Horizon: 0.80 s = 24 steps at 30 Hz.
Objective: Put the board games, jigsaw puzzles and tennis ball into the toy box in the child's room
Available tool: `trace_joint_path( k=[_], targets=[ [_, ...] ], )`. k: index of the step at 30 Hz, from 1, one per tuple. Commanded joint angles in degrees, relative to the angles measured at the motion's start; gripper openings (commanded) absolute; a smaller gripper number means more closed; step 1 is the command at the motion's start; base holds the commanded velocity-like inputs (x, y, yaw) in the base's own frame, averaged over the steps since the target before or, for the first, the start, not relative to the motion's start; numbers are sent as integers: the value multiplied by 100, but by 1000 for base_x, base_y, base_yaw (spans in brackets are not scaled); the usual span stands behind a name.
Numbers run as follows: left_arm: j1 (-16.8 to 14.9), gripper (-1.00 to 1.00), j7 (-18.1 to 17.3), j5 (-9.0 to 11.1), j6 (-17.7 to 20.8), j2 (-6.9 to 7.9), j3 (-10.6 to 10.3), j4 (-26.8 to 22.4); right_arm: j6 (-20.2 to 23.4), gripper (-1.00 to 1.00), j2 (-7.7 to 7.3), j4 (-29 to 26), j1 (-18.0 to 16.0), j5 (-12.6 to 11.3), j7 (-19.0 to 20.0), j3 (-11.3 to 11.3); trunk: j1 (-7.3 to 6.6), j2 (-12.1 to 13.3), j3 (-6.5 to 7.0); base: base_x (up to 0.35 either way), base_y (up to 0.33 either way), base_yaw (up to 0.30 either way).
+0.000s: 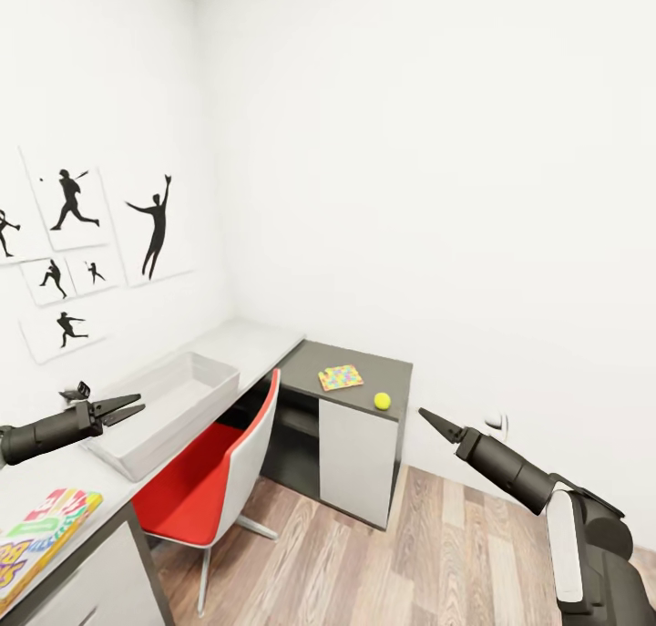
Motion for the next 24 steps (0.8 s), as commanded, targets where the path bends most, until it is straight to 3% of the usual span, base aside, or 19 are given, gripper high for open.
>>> trace_joint_path(
  k=[1,12,24],
  targets=[
    [1,100,-20,6,61,3,-4,0,29,100,6,2,-5,-7,16,-10,2,-4,3,0,94,-260],
    [1,100,-20,6,58,2,-4,0,29,100,-3,2,-5,-24,24,-14,2,-4,58,0,134,-259],
    [1,100,-20,6,53,4,-4,0,29,100,-3,2,-5,-18,21,-15,2,-4,118,0,22,-259]
  ],
)
